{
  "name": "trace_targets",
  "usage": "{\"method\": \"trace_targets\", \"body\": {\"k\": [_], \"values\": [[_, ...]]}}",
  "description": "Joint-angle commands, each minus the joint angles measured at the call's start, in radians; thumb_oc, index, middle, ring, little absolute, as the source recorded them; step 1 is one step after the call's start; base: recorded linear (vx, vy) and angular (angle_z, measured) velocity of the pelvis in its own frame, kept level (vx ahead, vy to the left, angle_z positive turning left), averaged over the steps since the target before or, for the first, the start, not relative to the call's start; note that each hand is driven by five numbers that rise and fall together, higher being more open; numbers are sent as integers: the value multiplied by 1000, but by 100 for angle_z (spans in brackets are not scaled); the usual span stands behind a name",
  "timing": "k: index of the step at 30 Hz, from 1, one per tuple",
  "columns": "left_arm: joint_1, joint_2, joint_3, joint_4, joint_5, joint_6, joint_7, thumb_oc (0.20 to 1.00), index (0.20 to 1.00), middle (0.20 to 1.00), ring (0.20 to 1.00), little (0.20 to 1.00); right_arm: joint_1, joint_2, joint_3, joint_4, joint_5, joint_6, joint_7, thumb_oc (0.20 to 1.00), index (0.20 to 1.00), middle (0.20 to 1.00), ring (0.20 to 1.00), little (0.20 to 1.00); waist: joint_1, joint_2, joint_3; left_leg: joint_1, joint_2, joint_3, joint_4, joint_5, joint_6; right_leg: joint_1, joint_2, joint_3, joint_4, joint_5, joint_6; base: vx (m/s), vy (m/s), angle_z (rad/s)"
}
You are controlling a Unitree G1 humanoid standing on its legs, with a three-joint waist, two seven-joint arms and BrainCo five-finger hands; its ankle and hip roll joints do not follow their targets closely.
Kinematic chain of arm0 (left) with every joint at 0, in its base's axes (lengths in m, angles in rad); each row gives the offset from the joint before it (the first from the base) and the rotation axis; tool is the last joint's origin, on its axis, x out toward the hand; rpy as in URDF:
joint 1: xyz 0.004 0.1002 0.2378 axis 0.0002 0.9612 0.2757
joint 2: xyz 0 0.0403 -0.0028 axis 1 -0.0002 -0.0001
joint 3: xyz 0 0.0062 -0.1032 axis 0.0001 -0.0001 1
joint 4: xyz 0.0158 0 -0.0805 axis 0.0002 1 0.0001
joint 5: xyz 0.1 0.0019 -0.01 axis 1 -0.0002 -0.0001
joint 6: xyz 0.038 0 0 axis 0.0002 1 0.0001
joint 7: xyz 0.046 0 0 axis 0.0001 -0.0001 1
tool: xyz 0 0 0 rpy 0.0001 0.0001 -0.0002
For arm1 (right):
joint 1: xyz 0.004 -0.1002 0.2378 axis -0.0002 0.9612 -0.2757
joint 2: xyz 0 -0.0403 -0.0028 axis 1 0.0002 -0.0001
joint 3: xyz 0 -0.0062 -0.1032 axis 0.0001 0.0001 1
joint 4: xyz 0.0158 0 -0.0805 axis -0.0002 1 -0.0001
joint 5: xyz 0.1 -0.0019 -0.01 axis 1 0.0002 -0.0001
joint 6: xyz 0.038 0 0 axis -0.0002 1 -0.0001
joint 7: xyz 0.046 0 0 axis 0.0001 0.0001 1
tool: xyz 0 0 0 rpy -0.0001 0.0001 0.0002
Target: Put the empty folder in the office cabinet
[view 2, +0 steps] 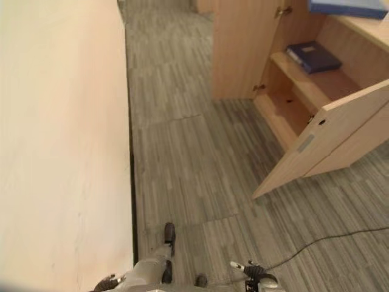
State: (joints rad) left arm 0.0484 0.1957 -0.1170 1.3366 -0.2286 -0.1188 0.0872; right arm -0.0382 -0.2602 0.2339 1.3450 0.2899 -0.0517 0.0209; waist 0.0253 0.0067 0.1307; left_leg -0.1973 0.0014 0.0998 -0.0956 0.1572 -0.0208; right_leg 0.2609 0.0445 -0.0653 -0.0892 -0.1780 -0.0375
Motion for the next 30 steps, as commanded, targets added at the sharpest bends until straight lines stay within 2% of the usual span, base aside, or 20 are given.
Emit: {"method": "trace_targets", "body": {"k": [1,2,4,5,6,7,9,10,11,12,13,15,17,19,21,22,23,27,29,30], "values": [[-12,4,-6,-1,5,-18,1,1000,1000,1000,1000,1000,2,12,20,-34,-38,-6,10,1000,1000,1000,1000,1000,10,-19,-57,9,-17,14,8,-14,-4,-37,-104,-82,55,59,132,211,138,-24],[-12,4,-6,-1,5,-18,1,1000,1000,1000,1000,1000,3,12,20,-34,-38,-6,10,1000,1000,1000,1000,1000,10,-20,-57,10,-17,15,8,-14,-4,-37,-105,-81,55,59,132,285,225,-48],[-15,11,-7,-9,9,-20,3,1000,1000,1000,1000,1000,-10,13,31,-51,-54,-7,13,1000,1000,1000,1000,1000,20,-24,-74,55,-56,39,8,-60,30,-70,-177,-89,158,103,179,278,248,-45],[-15,11,-7,-9,9,-20,3,1000,1000,1000,1000,1000,-11,13,31,-51,-54,-7,13,1000,1000,1000,1000,1000,20,-23,-76,52,-55,40,8,-59,30,-73,-176,-89,157,105,179,217,256,-27],[-20,14,-11,-12,15,-18,1,1000,1000,1000,1000,1000,-23,10,35,-64,-71,-8,16,1000,1000,1000,1000,1000,24,-18,-74,91,-90,50,8,-92,56,-122,-233,-103,293,181,205,128,169,-25],[-20,14,-11,-12,15,-18,1,1000,1000,1000,1000,1000,-23,10,35,-64,-71,-8,16,1000,1000,1000,1000,1000,25,-17,-76,88,-88,50,8,-91,55,-125,-231,-102,292,183,205,200,266,-29],[-25,19,-18,-17,18,-15,-1,1000,1000,1000,1000,1000,-38,3,45,-77,-86,-6,14,1000,1000,1000,1000,1000,22,-11,-60,138,-122,51,8,-126,81,-171,-289,-131,458,283,199,223,267,-6],[-27,27,-21,-22,20,-14,-2,1000,1000,1000,1000,1000,-44,2,63,-94,-101,-7,17,1000,1000,1000,1000,1000,26,-9,-47,180,-137,52,8,-165,89,-213,-351,-192,568,331,198,190,248,13],[-28,27,-21,-22,19,-14,-3,1000,1000,1000,1000,1000,-45,1,62,-95,-101,-7,16,1000,1000,1000,1000,1000,25,-5,-46,172,-133,56,8,-154,94,-221,-350,-200,570,338,188,266,198,4],[-33,34,-24,-26,19,-13,-6,1000,1000,1000,1000,1000,-55,1,79,-102,-108,-7,19,1000,1000,1000,1000,1000,25,0,-29,213,-123,52,8,-189,89,-264,-374,-246,596,312,186,163,49,-5],[-37,36,-28,-28,19,-15,-7,1000,1000,1000,1000,1000,-60,1,80,-103,-107,-8,18,1000,1000,1000,1000,1000,18,10,-16,223,-106,48,8,-187,86,-294,-354,-259,588,270,171,205,37,-10],[-39,35,-30,-28,17,-16,-7,1000,1000,1000,1000,1000,-66,0,73,-102,-101,-8,15,1000,1000,1000,1000,1000,6,22,-1,241,-91,41,8,-190,81,-325,-330,-268,559,237,160,115,-40,15],[-34,34,-27,-18,24,-12,-10,1000,1000,1000,1000,1000,-70,3,53,-98,-78,-4,8,1000,1000,1000,1000,1000,-14,30,24,280,-72,34,8,-206,71,-357,-282,-294,390,230,168,236,-128,38],[-30,31,-32,-11,45,-10,-13,1000,1000,1000,1000,1000,-70,5,55,-100,-80,-3,8,1000,1000,1000,1000,1000,-25,20,38,315,-66,22,8,-227,57,-380,-224,-296,215,274,184,212,-156,2],[-29,32,-31,-8,63,-11,-12,1000,1000,1000,1000,1000,-71,3,51,-104,-79,-4,7,1000,1000,1000,1000,1000,-41,-1,43,328,-75,18,8,-229,54,-415,-205,-281,107,336,192,128,-101,-7],[-29,32,-31,-8,63,-11,-12,1000,1000,1000,1000,1000,-71,3,51,-104,-79,-4,7,1000,1000,1000,1000,1000,-41,-1,44,329,-75,18,8,-229,54,-413,-204,-282,106,337,192,234,-130,32],[-28,33,-26,-3,78,-11,-13,1000,1000,1000,1000,1000,-68,1,40,-102,-75,-4,6,1000,1000,1000,1000,1000,-52,-12,46,355,-75,2,8,-249,47,-434,-185,-247,46,368,204,154,-85,39],[-17,30,-16,9,84,-12,-11,1000,1000,1000,1000,1000,-50,1,41,-90,-79,-4,5,1000,1000,1000,1000,1000,-47,-29,23,377,-77,-11,8,-278,47,-397,-182,-267,2,389,198,222,-143,31],[-17,28,-8,14,83,-9,-7,1000,1000,1000,1000,1000,-47,0,45,-85,-83,-5,5,1000,1000,1000,1000,1000,-47,-31,5,394,-55,-19,8,-287,38,-381,-167,-260,2,385,192,322,-229,28],[-18,28,-6,9,81,-10,-2,1000,1000,1000,1000,1000,-45,-5,54,-82,-88,-6,6,1000,1000,1000,1000,1000,-44,-31,-6,410,-27,-21,8,-293,27,-372,-149,-259,19,366,180,349,-276,26]]}}
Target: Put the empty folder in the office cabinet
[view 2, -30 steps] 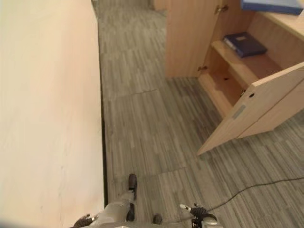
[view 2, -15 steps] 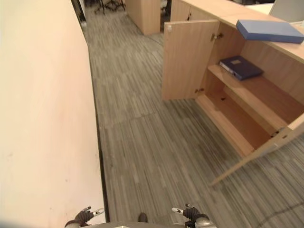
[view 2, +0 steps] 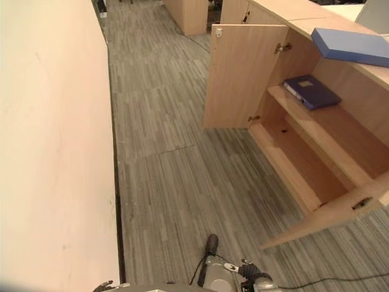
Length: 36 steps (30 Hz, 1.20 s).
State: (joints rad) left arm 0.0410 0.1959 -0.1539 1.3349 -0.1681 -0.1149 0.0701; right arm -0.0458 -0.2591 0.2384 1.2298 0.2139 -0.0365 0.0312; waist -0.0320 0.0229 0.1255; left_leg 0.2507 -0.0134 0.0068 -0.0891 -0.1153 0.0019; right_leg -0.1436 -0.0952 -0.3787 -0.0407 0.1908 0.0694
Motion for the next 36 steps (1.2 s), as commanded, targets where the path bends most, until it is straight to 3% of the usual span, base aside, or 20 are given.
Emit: {"method": "trace_targets", "body": {"k": [1,2,5,6,8,9,10,12,13,15,16,17,18,19,21,23,28,31,34,36], "values": [[-13,28,28,9,20,-14,16,1000,1000,1000,1000,1000,-38,-7,50,34,-12,-22,-6,1000,1000,1000,1000,1000,12,-49,-6,-37,-3,71,2,-19,-1,33,-5,54,-21,-14,69,241,-205,16],[-13,28,28,9,20,-14,16,1000,1000,1000,1000,1000,-38,-7,50,34,-12,-22,-6,1000,1000,1000,1000,1000,12,-49,-6,-37,-2,71,2,-20,-1,33,-5,54,-21,-15,69,152,-137,-2],[-36,28,7,-18,6,-16,22,1000,1000,1000,1000,1000,-40,-14,49,39,4,-25,-13,1000,1000,1000,1000,1000,8,-49,-13,-21,61,77,36,-26,-35,44,31,63,22,-83,38,214,-210,-7],[-36,28,7,-18,6,-16,22,1000,1000,1000,1000,1000,-40,-14,48,39,4,-25,-13,1000,1000,1000,1000,1000,7,-51,-15,-24,59,76,36,-24,-35,41,29,62,22,-83,38,274,-287,-5],[-49,31,-7,-44,-13,-23,24,1000,1000,1000,1000,1000,-37,-14,51,43,17,-27,-13,1000,1000,1000,1000,1000,7,-62,-14,-59,114,88,193,23,-65,77,61,76,39,-123,5,194,-227,3],[-49,32,-7,-44,-13,-23,24,1000,1000,1000,1000,1000,-37,-14,51,43,17,-27,-13,1000,1000,1000,1000,1000,6,-64,-16,-62,112,87,193,25,-65,74,58,75,39,-122,6,118,-179,3],[-53,36,-10,-54,-17,-24,26,1000,1000,1000,1000,1000,-35,-13,54,43,18,-28,-12,1000,1000,1000,1000,1000,11,-75,-10,-98,126,85,298,64,-72,98,69,78,35,-132,-9,92,-172,-6],[-59,38,-16,-77,-25,-25,35,1000,1000,1000,1000,1000,-31,-19,66,49,10,-24,-18,1000,1000,1000,1000,1000,37,-98,30,-222,169,89,585,141,-49,176,91,76,17,-170,-40,156,-287,-7],[-61,38,-17,-78,-25,-25,35,1000,1000,1000,1000,1000,-33,-18,65,49,10,-25,-18,1000,1000,1000,1000,1000,36,-104,33,-236,164,92,595,150,-42,169,83,70,16,-161,-46,152,-218,-12],[-59,36,-16,-82,-33,-28,38,1000,1000,1000,1000,1000,-31,-26,65,61,2,-19,-22,1000,1000,1000,1000,1000,54,-107,53,-318,175,117,646,116,-28,210,88,80,4,-181,-46,142,-60,-29],[-51,34,-6,-78,-45,-30,40,1000,1000,1000,1000,1000,-26,-29,63,69,0,-17,-20,1000,1000,1000,1000,1000,66,-120,59,-388,154,127,571,88,-25,231,70,88,-13,-181,-35,127,3,-5],[-51,34,-6,-78,-45,-30,40,1000,1000,1000,1000,1000,-26,-29,63,69,0,-17,-20,1000,1000,1000,1000,1000,66,-121,59,-386,153,128,569,88,-24,232,69,88,-13,-181,-34,213,85,15],[-39,34,4,-68,-50,-31,41,1000,1000,1000,1000,1000,-19,-30,62,75,-10,-20,-21,1000,1000,1000,1000,1000,79,-123,58,-430,132,121,394,104,-39,251,54,90,-32,-186,-18,124,68,16],[-39,34,4,-68,-51,-31,41,1000,1000,1000,1000,1000,-18,-30,62,75,-10,-20,-21,1000,1000,1000,1000,1000,79,-124,58,-427,130,122,388,106,-39,251,52,90,-33,-187,-18,185,111,15],[-31,35,12,-62,-57,-33,44,1000,1000,1000,1000,1000,-13,-34,56,78,-12,-23,-24,1000,1000,1000,1000,1000,86,-105,56,-457,130,111,177,246,-66,270,56,84,-39,-195,-18,144,131,2],[-22,33,28,-43,-66,-31,45,1000,1000,1000,1000,1000,-4,-37,42,80,-15,-27,-27,1000,1000,1000,1000,1000,97,-84,54,-477,139,92,35,299,-92,314,62,98,-43,-224,-12,284,193,-17],[2,19,55,-1,-71,-27,37,1000,1000,1000,1000,1000,18,-27,23,82,-15,-26,-18,1000,1000,1000,1000,1000,95,-55,1,-436,131,70,2,303,-99,350,35,120,-39,-246,16,310,243,-18],[-8,29,49,-7,-57,-29,37,1000,1000,1000,1000,1000,28,-10,20,81,-12,-19,-12,1000,1000,1000,1000,1000,86,-64,-38,-377,72,86,2,250,-59,346,-38,140,-13,-244,51,337,342,-42],[-16,37,49,-16,-58,-31,38,1000,1000,1000,1000,1000,27,0,27,77,-19,-18,-9,1000,1000,1000,1000,1000,87,-72,-50,-353,37,96,2,212,-30,328,-74,150,18,-237,70,182,250,-18],[-26,44,51,-24,-54,-32,41,1000,1000,1000,1000,1000,18,9,34,72,-33,-18,-4,1000,1000,1000,1000,1000,96,-76,-56,-329,5,119,2,175,-4,299,-122,133,89,-205,92,171,310,-13]]}}
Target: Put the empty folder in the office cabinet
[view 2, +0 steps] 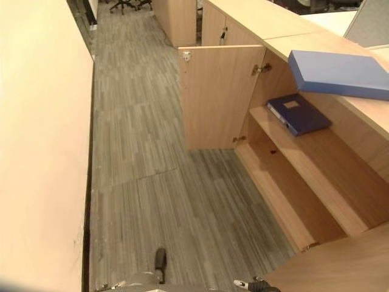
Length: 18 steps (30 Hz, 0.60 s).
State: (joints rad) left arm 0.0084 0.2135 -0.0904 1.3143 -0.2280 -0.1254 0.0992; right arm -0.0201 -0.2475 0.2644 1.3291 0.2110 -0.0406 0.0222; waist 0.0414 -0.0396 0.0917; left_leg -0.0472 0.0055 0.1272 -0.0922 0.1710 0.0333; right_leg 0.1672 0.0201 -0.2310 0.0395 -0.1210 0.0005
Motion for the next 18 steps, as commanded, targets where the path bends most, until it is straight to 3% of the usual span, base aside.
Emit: {"method": "trace_targets", "body": {"k": [1,3,4,5,7,9,10,11,12,14,15,17,18], "values": [[3,32,-12,-9,5,-21,13,1000,1000,1000,1000,1000,-14,-1,13,-34,-34,-14,6,1000,1000,1000,1000,1000,26,-12,-20,-16,-29,5,5,-125,-24,-31,-266,-31,60,140,167,143,304,-31],[-3,40,-19,-19,11,-16,11,1000,1000,1000,1000,1000,-29,-3,28,-54,-46,-15,6,1000,1000,1000,1000,1000,29,-5,-5,14,-48,23,5,-149,-6,-72,-324,-78,168,202,166,173,315,-31],[-6,48,-24,-22,25,-14,9,1000,1000,1000,1000,1000,-34,-1,42,-69,-57,-17,4,1000,1000,1000,1000,1000,35,-5,7,46,-59,35,5,-184,-3,-86,-372,-143,246,228,168,183,251,-36],[-5,49,-24,-22,25,-14,9,1000,1000,1000,1000,1000,-33,-1,42,-69,-57,-16,4,1000,1000,1000,1000,1000,35,-8,10,52,-63,35,5,-189,-2,-84,-378,-140,254,223,173,183,200,-28],[-7,54,-26,-21,32,-11,6,1000,1000,1000,1000,1000,-44,1,57,-80,-64,-17,3,1000,1000,1000,1000,1000,32,-8,23,73,-57,53,5,-205,-1,-102,-387,-194,277,230,164,109,97,4],[-7,54,-26,-19,35,-11,3,1000,1000,1000,1000,1000,-53,-1,62,-82,-68,-15,5,1000,1000,1000,1000,1000,27,0,34,86,-46,60,5,-214,-2,-128,-356,-219,259,206,156,128,49,9],[-3,53,-23,-13,35,-8,-3,1000,1000,1000,1000,1000,-58,-1,64,-84,-68,-16,8,1000,1000,1000,1000,1000,22,8,46,99,-39,62,5,-218,-4,-175,-311,-238,231,188,155,108,20,5],[-3,53,-23,-13,36,-8,-3,1000,1000,1000,1000,1000,-58,-1,65,-84,-68,-16,8,1000,1000,1000,1000,1000,22,9,46,100,-38,63,5,-218,-4,-175,-310,-238,230,188,154,164,-1,2],[4,49,-28,-6,51,-4,-11,1000,1000,1000,1000,1000,-61,-1,75,-87,-73,-19,10,1000,1000,1000,1000,1000,14,12,58,123,-38,64,5,-229,-9,-216,-261,-256,171,186,155,151,-26,2],[6,47,-33,-1,70,-1,-16,1000,1000,1000,1000,1000,-65,-4,80,-90,-72,-21,9,1000,1000,1000,1000,1000,1,7,73,151,-42,57,5,-243,-15,-261,-210,-252,75,222,160,165,-43,-17],[6,47,-32,-1,70,-1,-16,1000,1000,1000,1000,1000,-65,-4,80,-90,-72,-21,9,1000,1000,1000,1000,1000,2,8,74,153,-40,57,5,-244,-16,-258,-207,-253,70,225,159,103,-43,-21],[6,46,-35,0,81,-1,-16,1000,1000,1000,1000,1000,-66,-6,78,-92,-65,-21,7,1000,1000,1000,1000,1000,-12,-1,85,172,-45,51,5,-256,-19,-282,-176,-224,-15,263,167,169,-76,7],[7,44,-35,0,88,-4,-15,1000,1000,1000,1000,1000,-63,-6,72,-92,-59,-22,7,1000,1000,1000,1000,1000,-29,-7,89,189,-49,37,5,-270,-20,-309,-146,-160,-75,292,172,192,-89,9]]}}
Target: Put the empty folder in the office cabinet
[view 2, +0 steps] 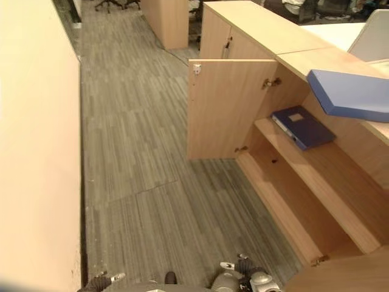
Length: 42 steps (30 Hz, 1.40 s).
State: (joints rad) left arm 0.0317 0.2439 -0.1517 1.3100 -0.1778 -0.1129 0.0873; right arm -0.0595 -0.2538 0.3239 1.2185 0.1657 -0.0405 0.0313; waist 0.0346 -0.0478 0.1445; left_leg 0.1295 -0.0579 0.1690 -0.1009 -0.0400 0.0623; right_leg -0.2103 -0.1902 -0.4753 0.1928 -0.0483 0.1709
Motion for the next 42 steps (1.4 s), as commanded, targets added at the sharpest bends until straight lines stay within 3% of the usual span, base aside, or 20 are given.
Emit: {"method": "trace_targets", "body": {"k": [1,3,5,12,15,16,17,18,20,22,23,24,25,27,30,32,33,39,41,42], "values": [[-16,14,26,4,38,-16,-3,1000,1000,1000,1000,1000,-23,0,12,19,-13,-22,-2,1000,1000,1000,1000,1000,-21,2,36,13,15,-5,14,-59,-49,69,65,85,-229,220,2,146,-106,8],[-19,17,27,2,46,-18,-3,1000,1000,1000,1000,1000,-20,-3,6,28,-19,-20,-3,1000,1000,1000,1000,1000,-34,-12,37,18,3,-21,14,-55,-43,45,66,121,-257,251,0,111,-110,38],[-14,16,29,9,55,-18,6,1000,1000,1000,1000,1000,-1,-4,-2,55,-28,-14,-12,1000,1000,1000,1000,1000,-32,-23,17,40,1,-35,14,-85,-41,78,68,110,-280,255,-9,325,-231,60],[-30,14,21,-7,15,-15,13,1000,1000,1000,1000,1000,13,-7,-16,81,0,-15,-25,1000,1000,1000,1000,1000,-39,-37,-26,100,132,-34,74,-120,-105,134,146,135,-224,146,-62,301,-262,27],[-38,14,16,-22,-2,-19,18,1000,1000,1000,1000,1000,12,-7,-16,84,14,-15,-26,1000,1000,1000,1000,1000,-38,-47,-25,70,165,-33,182,-88,-122,160,162,147,-217,124,-82,162,-193,-8],[-46,14,7,-42,-16,-23,20,1000,1000,1000,1000,1000,12,-8,-12,79,22,-15,-28,1000,1000,1000,1000,1000,-29,-65,-10,-11,190,-43,368,-21,-124,196,170,151,-219,106,-108,107,-215,-11],[-51,14,4,-52,-24,-25,21,1000,1000,1000,1000,1000,12,-9,-13,77,23,-15,-30,1000,1000,1000,1000,1000,-23,-73,2,-59,201,-44,459,14,-114,213,171,150,-223,98,-120,186,-269,-6],[-55,11,2,-62,-35,-27,24,1000,1000,1000,1000,1000,12,-13,-10,79,23,-12,-33,1000,1000,1000,1000,1000,-14,-70,16,-92,223,-44,511,10,-108,240,184,148,-229,82,-121,101,-125,0],[-56,9,1,-66,-39,-28,25,1000,1000,1000,1000,1000,11,-16,-10,80,22,-10,-34,1000,1000,1000,1000,1000,-10,-75,24,-129,219,-35,524,-1,-94,250,177,148,-235,80,-120,77,-38,-7],[-48,2,1,-63,-49,-36,30,1000,1000,1000,1000,1000,12,-26,-19,86,26,-12,-39,1000,1000,1000,1000,1000,3,-93,30,-208,203,-47,404,-25,-91,277,147,167,-260,81,-102,141,74,-15],[-46,3,4,-60,-55,-37,32,1000,1000,1000,1000,1000,12,-27,-22,85,26,-15,-39,1000,1000,1000,1000,1000,7,-99,28,-230,193,-57,329,24,-93,273,134,167,-266,87,-103,302,272,-29],[-44,5,11,-48,-70,-44,37,1000,1000,1000,1000,1000,15,-32,-24,86,27,-22,-41,1000,1000,1000,1000,1000,27,-67,24,-277,199,-167,95,162,-142,311,148,204,-280,61,-101,296,299,-38],[-43,4,12,-41,-73,-47,40,1000,1000,1000,1000,1000,18,-38,-28,86,27,-24,-41,1000,1000,1000,1000,1000,25,-58,20,-299,204,-196,52,182,-156,317,148,212,-280,50,-98,293,253,-30],[-41,-1,14,-29,-71,-45,40,1000,1000,1000,1000,1000,25,-47,-44,88,22,-22,-43,1000,1000,1000,1000,1000,15,-38,17,-319,218,-171,20,200,-177,341,132,221,-280,29,-89,220,262,-44],[-24,-14,31,-5,-67,-41,29,1000,1000,1000,1000,1000,40,-47,-69,103,19,-17,-36,1000,1000,1000,1000,1000,5,5,-16,-275,213,-155,14,184,-179,350,104,239,-280,32,-65,231,372,-45],[-22,-13,31,2,-61,-38,28,1000,1000,1000,1000,1000,43,-48,-78,104,23,-14,-36,1000,1000,1000,1000,1000,1,7,-25,-259,201,-149,14,173,-171,346,82,249,-280,38,-57,170,313,-62],[-24,-8,18,12,-33,-35,23,1000,1000,1000,1000,1000,50,-41,-90,101,34,-12,-31,1000,1000,1000,1000,1000,-13,6,-37,-225,168,-123,14,150,-149,339,40,271,-274,51,-38,200,381,-53],[-45,16,18,3,-20,-32,22,1000,1000,1000,1000,1000,33,-20,-68,88,12,-2,-18,1000,1000,1000,1000,1000,-21,1,-37,-175,84,-62,14,74,-82,267,-48,320,-205,92,0,96,331,-55],[-52,31,16,2,-6,-19,14,1000,1000,1000,1000,1000,11,-12,-53,71,6,-3,-18,1000,1000,1000,1000,1000,-11,3,-28,-156,78,4,14,49,-69,232,-81,229,-169,135,0,43,226,-81],[-52,31,16,2,-6,-19,14,1000,1000,1000,1000,1000,11,-12,-53,71,6,-3,-18,1000,1000,1000,1000,1000,-11,3,-31,-159,78,4,14,50,-69,230,-80,230,-170,136,0,18,110,-99]]}}
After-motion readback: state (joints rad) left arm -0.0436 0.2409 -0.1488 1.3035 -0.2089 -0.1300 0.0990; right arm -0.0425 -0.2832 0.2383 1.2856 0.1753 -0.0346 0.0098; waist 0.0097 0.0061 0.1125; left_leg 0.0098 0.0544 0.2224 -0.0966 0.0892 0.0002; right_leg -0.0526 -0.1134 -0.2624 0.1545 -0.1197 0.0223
